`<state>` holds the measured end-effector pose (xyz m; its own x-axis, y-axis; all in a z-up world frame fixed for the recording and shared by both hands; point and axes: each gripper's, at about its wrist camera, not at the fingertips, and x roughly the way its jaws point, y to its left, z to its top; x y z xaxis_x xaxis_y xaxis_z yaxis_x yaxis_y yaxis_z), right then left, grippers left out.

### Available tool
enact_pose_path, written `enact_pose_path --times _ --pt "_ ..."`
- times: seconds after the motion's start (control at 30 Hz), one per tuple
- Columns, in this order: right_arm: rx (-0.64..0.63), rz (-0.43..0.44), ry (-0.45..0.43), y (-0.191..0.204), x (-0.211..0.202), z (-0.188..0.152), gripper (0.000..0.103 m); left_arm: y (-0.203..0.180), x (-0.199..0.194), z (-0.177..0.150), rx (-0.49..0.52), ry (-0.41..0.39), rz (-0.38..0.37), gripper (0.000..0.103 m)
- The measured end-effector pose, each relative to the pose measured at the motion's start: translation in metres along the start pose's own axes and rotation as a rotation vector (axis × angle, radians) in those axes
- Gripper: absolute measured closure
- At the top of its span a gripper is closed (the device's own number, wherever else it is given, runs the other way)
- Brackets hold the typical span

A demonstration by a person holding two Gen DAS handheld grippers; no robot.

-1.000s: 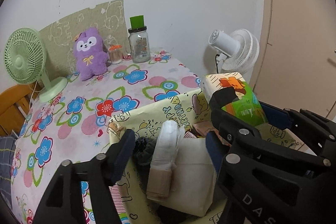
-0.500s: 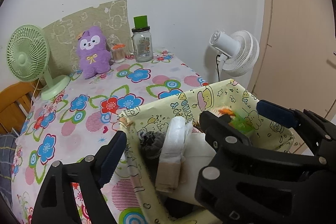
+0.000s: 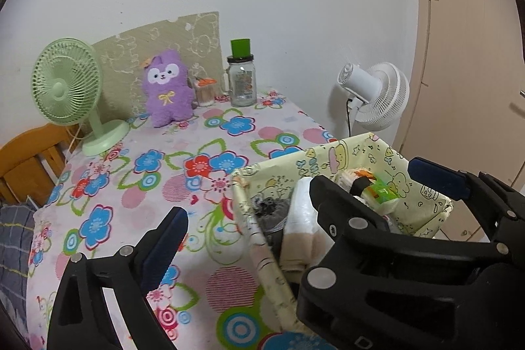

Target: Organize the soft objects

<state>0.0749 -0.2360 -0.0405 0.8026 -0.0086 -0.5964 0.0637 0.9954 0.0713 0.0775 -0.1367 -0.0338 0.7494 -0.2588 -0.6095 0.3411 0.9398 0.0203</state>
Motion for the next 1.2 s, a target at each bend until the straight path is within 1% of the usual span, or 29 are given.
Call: enact_pose_path --times 0.27,0.47,0.63,0.97,1.13,1.2 --pt "-0.024 0.0 -0.025 0.025 -0.015 -0.003 0.008 0.024 -0.023 -0.008 -0.029 -0.03 0.03 0.004" --pt "-0.031 0.003 -0.037 0.041 -0.026 -0.007 0.008 0.044 -0.039 -0.017 -0.055 -0.052 0.053 0.003" --pt "-0.059 0.006 -0.049 0.058 -0.035 -0.011 0.007 0.063 -0.052 -0.024 -0.089 -0.066 0.077 0.0" --pt "-0.092 0.028 -0.097 0.083 -0.054 -0.018 0.005 0.104 -0.074 -0.043 -0.185 -0.065 0.151 0.0" --pt "-0.097 0.041 -0.108 0.088 -0.061 -0.022 0.004 0.116 -0.084 -0.053 -0.196 -0.069 0.202 0.0" --pt "-0.094 0.043 -0.114 0.088 -0.064 -0.025 0.003 0.12 -0.089 -0.057 -0.207 -0.072 0.207 0.0"
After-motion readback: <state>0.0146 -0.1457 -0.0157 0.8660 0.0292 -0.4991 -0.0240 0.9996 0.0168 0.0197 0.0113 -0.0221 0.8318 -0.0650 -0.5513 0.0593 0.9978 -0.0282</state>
